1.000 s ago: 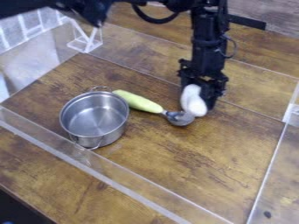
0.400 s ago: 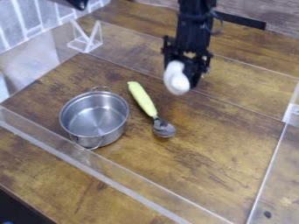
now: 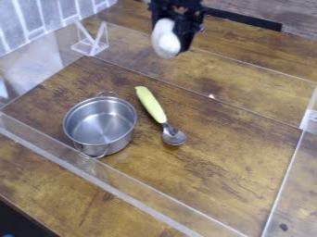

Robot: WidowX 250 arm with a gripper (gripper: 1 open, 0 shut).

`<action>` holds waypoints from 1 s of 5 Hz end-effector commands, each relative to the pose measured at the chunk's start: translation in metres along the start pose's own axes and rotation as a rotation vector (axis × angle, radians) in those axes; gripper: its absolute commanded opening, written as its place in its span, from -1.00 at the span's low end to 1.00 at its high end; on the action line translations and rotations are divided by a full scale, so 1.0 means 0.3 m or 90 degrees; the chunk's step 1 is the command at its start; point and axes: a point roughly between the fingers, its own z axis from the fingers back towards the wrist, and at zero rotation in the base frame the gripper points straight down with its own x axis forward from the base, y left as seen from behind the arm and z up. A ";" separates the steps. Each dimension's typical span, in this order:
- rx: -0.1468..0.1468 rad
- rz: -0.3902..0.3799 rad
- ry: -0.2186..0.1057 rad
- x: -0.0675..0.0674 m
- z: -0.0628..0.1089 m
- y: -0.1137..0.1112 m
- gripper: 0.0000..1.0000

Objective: Put the mushroom in the silver pot

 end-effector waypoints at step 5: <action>0.033 0.210 -0.052 -0.280 -0.052 0.164 1.00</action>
